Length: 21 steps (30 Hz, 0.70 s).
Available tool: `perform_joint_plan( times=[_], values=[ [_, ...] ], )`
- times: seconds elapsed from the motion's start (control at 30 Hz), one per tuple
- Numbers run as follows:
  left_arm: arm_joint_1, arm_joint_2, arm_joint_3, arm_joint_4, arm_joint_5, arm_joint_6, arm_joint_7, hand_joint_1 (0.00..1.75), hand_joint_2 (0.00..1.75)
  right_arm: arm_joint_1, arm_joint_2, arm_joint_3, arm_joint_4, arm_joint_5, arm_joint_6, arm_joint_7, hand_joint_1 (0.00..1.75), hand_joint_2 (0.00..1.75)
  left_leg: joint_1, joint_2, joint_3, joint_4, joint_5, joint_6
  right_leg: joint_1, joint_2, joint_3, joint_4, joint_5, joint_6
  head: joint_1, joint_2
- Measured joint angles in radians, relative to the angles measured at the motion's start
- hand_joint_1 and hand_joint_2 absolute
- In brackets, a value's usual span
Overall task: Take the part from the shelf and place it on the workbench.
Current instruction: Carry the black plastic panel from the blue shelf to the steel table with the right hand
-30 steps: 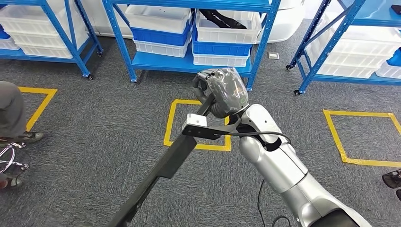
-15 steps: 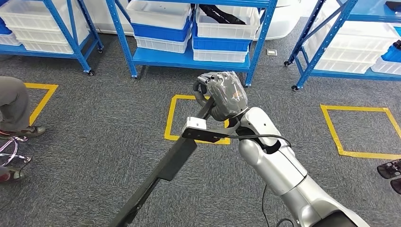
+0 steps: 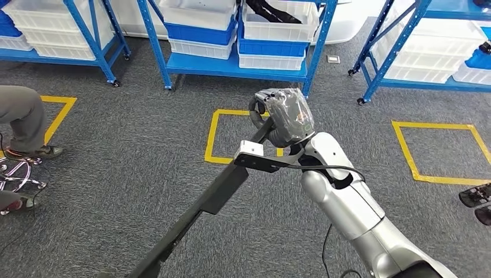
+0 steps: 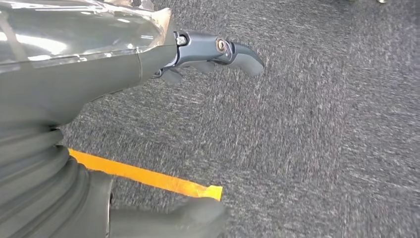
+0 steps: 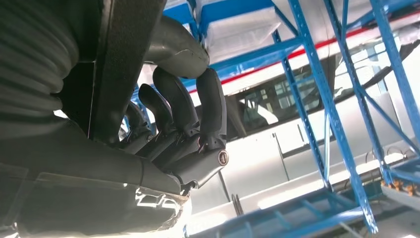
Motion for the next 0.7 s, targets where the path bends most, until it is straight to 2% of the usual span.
perform_joint_plan(
  times=[0.03, 0.07, 0.1, 0.17, 0.2, 0.23, 0.27, 0.3, 0.37, 0.4, 0.43, 0.47, 0.57, 0.6, 0.63, 0.7],
  values=[
    [0.0, 0.0, 0.0, 0.0, 0.001, 0.001, 0.0, 0.0, 1.75, -0.001, 0.0, 0.0, 0.0, 0.0, 0.0, 0.0, 1.52, 1.75, 0.002, 0.0, -0.002, -0.002, 0.003, -0.007, -0.006, 0.0, -0.004, -0.007, 0.011, -0.007, 0.002, 0.0],
    [0.001, -0.001, 0.0, 0.0, 0.001, 0.002, 0.0, 0.0, 1.75, -0.001, 0.0, -0.001, 0.0, 0.0, 0.0, 0.0, 1.52, 1.75, 0.003, -0.001, -0.008, 0.005, -0.008, -0.013, -0.011, -0.001, -0.006, -0.012, 0.023, -0.015, 0.002, 0.0],
    [0.001, -0.001, 0.0, 0.0, 0.002, 0.002, 0.0, 0.0, 1.75, -0.002, 0.002, -0.001, 0.0, 0.0, 0.0, 0.0, 1.52, 1.75, 0.004, -0.002, -0.016, 0.025, -0.033, -0.02, -0.017, -0.002, -0.009, -0.017, 0.036, -0.024, 0.001, 0.0],
    [0.002, -0.001, 0.0, 0.0, 0.002, 0.002, 0.0, 0.0, 1.75, -0.001, 0.004, 0.0, 0.0, 0.0, 0.0, 0.0, 1.52, 1.75, 0.007, -0.003, -0.05, 0.129, -0.121, -0.032, -0.02, -0.003, -0.024, -0.02, 0.056, -0.035, -0.001, 0.0],
    [0.002, -0.001, 0.0, 0.0, 0.002, 0.002, 0.0, 0.0, 1.75, 0.001, 0.005, 0.0, 0.0, 0.0, 0.0, 0.0, 1.52, 1.75, 0.009, -0.003, -0.066, 0.191, -0.159, -0.038, -0.019, -0.004, -0.034, -0.019, 0.064, -0.036, -0.002, 0.0],
    [0.002, 0.0, 0.0, 0.001, 0.002, 0.002, 0.0, 0.0, 1.75, 0.004, 0.005, 0.0, 0.0, 0.0, 0.0, 0.0, 1.52, 1.75, 0.011, -0.002, -0.075, 0.241, -0.181, -0.043, -0.019, -0.004, -0.045, -0.018, 0.072, -0.036, -0.001, 0.0],
    [0.002, 0.0, 0.0, 0.001, 0.002, 0.002, 0.0, 0.0, 1.75, 0.006, 0.004, 0.0, 0.0, 0.0, 0.0, 0.0, 1.52, 1.75, 0.013, -0.002, -0.068, 0.256, -0.183, -0.048, -0.019, -0.004, -0.055, -0.017, 0.079, -0.034, -0.001, 0.0],
    [0.002, 0.0, 0.0, 0.001, 0.002, 0.002, -0.001, 0.0, 1.75, 0.007, 0.004, 0.0, 0.0, 0.0, 0.0, 0.0, 1.52, 1.75, 0.016, -0.001, -0.042, 0.237, -0.171, -0.051, -0.02, -0.004, -0.064, -0.015, 0.085, -0.031, -0.002, 0.0],
    [0.001, 0.0, 0.0, 0.001, 0.002, 0.002, -0.001, 0.0, 1.75, 0.008, 0.003, -0.001, 0.0, 0.0, 0.0, 0.0, 1.52, 1.75, 0.021, -0.001, 0.051, 0.116, -0.136, -0.053, -0.022, -0.004, -0.079, -0.007, 0.093, -0.024, -0.002, 0.0],
    [0.0, 0.001, -0.001, 0.001, 0.002, 0.002, -0.002, 0.0, 1.75, 0.007, 0.002, -0.002, 0.0, 0.0, -0.001, 0.0, 1.52, 1.75, 0.021, -0.003, 0.09, 0.061, -0.124, -0.049, -0.02, -0.004, -0.086, -0.001, 0.095, -0.02, -0.002, 0.0],
    [-0.001, 0.001, -0.001, 0.001, 0.002, 0.002, -0.002, 0.0, 1.75, 0.007, 0.001, -0.003, -0.001, 0.0, -0.001, 0.0, 1.52, 1.75, 0.02, -0.004, 0.115, 0.022, -0.119, -0.043, -0.018, -0.004, -0.092, 0.004, 0.098, -0.015, -0.002, 0.0],
    [-0.001, 0.001, -0.001, 0.001, 0.002, 0.003, -0.002, 0.0, 1.75, 0.006, 0.0, -0.004, -0.001, 0.0, -0.001, 0.001, 1.52, 1.75, 0.017, -0.006, 0.124, 0.005, -0.118, -0.034, -0.016, -0.004, -0.097, 0.008, 0.102, -0.009, -0.002, 0.0],
    [-0.003, 0.0, -0.004, 0.002, 0.002, 0.004, -0.001, 0.0, 1.75, 0.005, -0.002, -0.006, -0.001, 0.0, -0.002, 0.001, 1.52, 1.75, 0.016, -0.003, 0.112, -0.005, -0.102, -0.003, -0.012, -0.002, -0.114, 0.019, 0.105, 0.01, -0.001, 0.0],
    [-0.003, -0.001, -0.005, 0.002, 0.003, 0.004, -0.001, 0.0, 1.75, 0.005, -0.003, -0.007, -0.001, 0.0, -0.002, 0.001, 1.52, 1.75, 0.017, -0.001, 0.106, -0.009, -0.094, 0.007, -0.012, -0.001, -0.127, 0.042, 0.088, 0.011, 0.001, 0.0],
    [-0.003, -0.001, -0.006, 0.002, 0.004, 0.005, -0.001, 0.0, 1.75, 0.005, -0.005, -0.008, -0.001, 0.0, -0.002, 0.001, 1.52, 1.75, 0.019, 0.001, 0.098, -0.012, -0.084, 0.015, -0.014, 0.0, -0.148, 0.086, 0.06, 0.01, 0.002, 0.0],
    [-0.004, 0.0, -0.006, 0.002, 0.006, 0.005, -0.002, 0.0, 1.75, 0.006, -0.006, -0.009, -0.001, 0.0, -0.002, 0.001, 1.52, 1.75, 0.018, 0.002, 0.076, -0.012, -0.068, 0.02, -0.019, 0.001, -0.199, 0.218, -0.013, 0.008, 0.005, 0.0]
  ],
)
